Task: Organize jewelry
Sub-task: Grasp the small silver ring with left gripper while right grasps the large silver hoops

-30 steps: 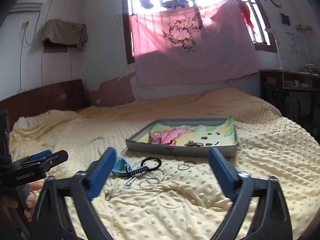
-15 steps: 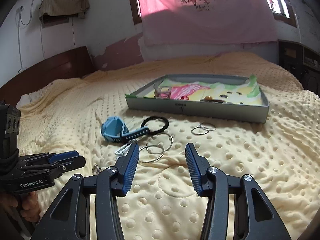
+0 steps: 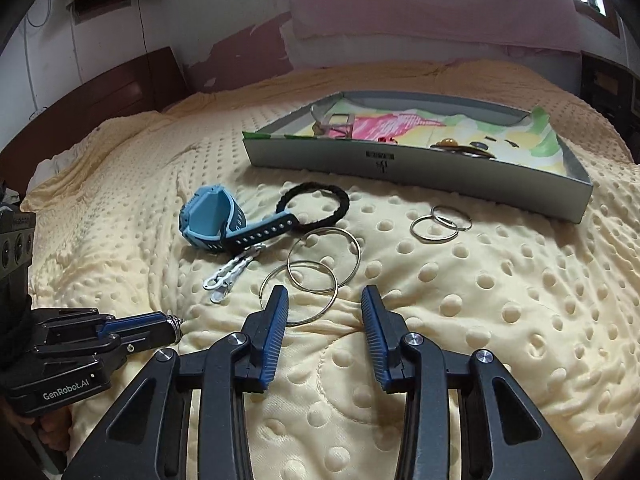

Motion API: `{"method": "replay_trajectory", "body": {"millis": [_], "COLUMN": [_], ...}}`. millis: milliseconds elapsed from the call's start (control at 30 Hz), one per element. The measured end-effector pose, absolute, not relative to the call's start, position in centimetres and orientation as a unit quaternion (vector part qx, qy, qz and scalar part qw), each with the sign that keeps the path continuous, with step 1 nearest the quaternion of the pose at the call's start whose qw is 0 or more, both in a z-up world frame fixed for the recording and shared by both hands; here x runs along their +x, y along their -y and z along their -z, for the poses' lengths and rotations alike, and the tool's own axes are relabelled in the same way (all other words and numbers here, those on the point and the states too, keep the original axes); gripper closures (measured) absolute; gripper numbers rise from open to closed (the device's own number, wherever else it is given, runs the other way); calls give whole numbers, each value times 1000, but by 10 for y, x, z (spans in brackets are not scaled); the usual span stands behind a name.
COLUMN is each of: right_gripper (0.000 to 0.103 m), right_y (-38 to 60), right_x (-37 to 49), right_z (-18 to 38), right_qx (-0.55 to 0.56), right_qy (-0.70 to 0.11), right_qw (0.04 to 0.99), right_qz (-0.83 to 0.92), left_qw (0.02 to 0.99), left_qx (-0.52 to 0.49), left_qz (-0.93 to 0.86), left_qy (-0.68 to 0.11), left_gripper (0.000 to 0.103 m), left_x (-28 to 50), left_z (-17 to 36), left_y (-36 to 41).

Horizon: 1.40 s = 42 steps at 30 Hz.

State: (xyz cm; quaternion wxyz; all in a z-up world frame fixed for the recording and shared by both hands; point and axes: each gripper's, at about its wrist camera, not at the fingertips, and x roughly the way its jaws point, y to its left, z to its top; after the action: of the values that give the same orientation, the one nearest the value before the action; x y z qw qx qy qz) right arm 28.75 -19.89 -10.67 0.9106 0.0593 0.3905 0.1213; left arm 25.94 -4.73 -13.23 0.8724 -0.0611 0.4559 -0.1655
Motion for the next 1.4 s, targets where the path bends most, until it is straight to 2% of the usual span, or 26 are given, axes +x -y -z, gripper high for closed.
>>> {"method": "replay_trajectory", "body": {"millis": [333,733,1100,1200,1267,1333,1400], "right_gripper": [99,101,101,101,101,101,101], "right_y": [201,204,209,209,210,211,211], "right_x": [284,252,243,246,249,251,253], "right_z": [110,86,84,87,90,93,96], "right_qx": [74,78,82,85,88,91,94], "right_qy": [-394,-336,-338,-348,-355,-362,-368], "right_qw": [907,929,929,925,922,920,917], "right_qz": [-129,-138,-129,-126,-124,-123,-122], "left_qw": [872,887,877,874,875,875,873], "left_qx": [-61,-59,-67,-69,-65,-62,-54], "left_qz": [171,200,185,193,195,202,205], "left_qy": [-455,-412,-438,-441,-439,-436,-439], "left_gripper": [100,102,102,87,70,61,60], "left_x": [264,251,253,254,254,254,255], "left_z": [133,107,119,121,121,120,121], "left_y": [47,51,38,40,42,45,49]}}
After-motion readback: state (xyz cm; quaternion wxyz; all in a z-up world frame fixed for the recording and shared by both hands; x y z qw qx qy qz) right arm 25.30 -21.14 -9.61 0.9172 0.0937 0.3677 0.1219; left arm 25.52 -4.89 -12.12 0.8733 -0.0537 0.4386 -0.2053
